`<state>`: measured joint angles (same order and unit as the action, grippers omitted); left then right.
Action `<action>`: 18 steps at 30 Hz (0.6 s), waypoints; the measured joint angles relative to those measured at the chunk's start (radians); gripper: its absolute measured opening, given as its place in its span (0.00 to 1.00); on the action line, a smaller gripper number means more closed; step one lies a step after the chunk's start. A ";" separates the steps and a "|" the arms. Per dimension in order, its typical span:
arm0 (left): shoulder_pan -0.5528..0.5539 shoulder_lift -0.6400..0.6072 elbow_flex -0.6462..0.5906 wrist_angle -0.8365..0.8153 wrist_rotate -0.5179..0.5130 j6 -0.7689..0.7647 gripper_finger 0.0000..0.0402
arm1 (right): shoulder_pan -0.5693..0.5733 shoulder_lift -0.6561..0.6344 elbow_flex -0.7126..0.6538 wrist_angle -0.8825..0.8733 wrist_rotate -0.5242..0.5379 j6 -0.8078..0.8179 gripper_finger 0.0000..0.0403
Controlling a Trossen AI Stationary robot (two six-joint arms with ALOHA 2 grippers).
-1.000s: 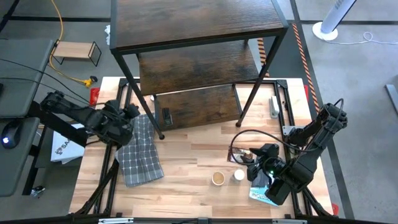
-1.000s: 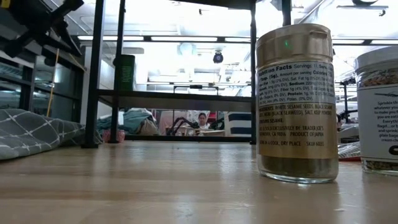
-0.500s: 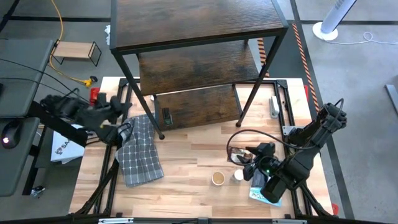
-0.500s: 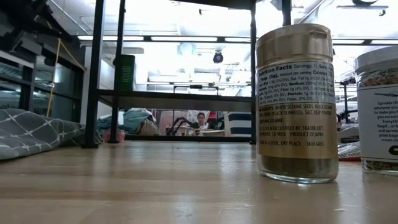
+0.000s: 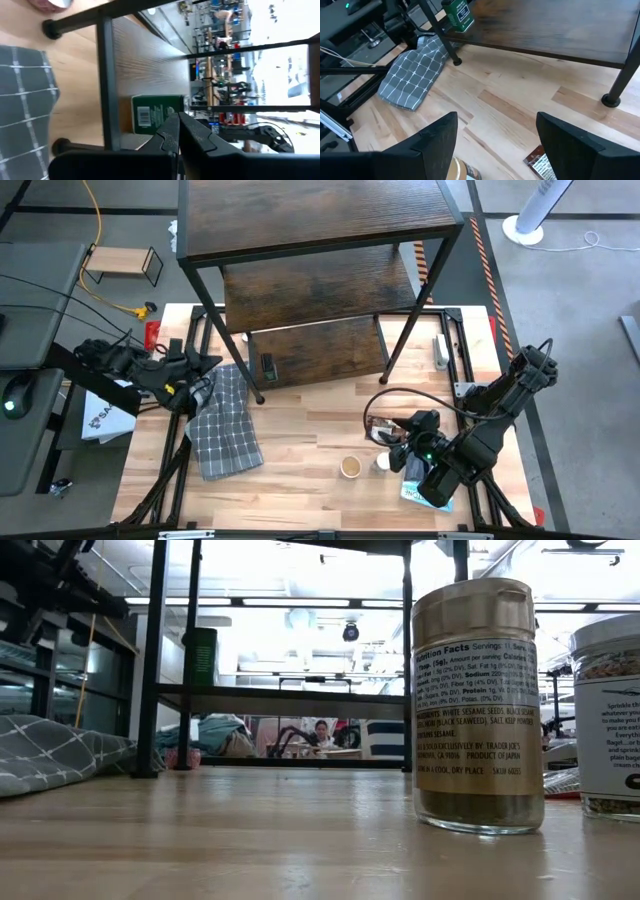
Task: Shelf spices
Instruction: Adjust the green seasoning can on the shelf
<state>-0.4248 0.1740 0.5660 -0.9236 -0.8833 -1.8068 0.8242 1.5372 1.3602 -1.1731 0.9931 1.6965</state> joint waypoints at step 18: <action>0.000 -0.046 -0.017 0.183 0.085 0.195 0.00 | -0.034 0.000 0.000 0.028 -0.003 -0.004 0.66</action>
<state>-0.4248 0.1275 0.5494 -0.7403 -0.7981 -1.6122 0.7901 1.5372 1.3602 -1.1452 0.9901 1.6924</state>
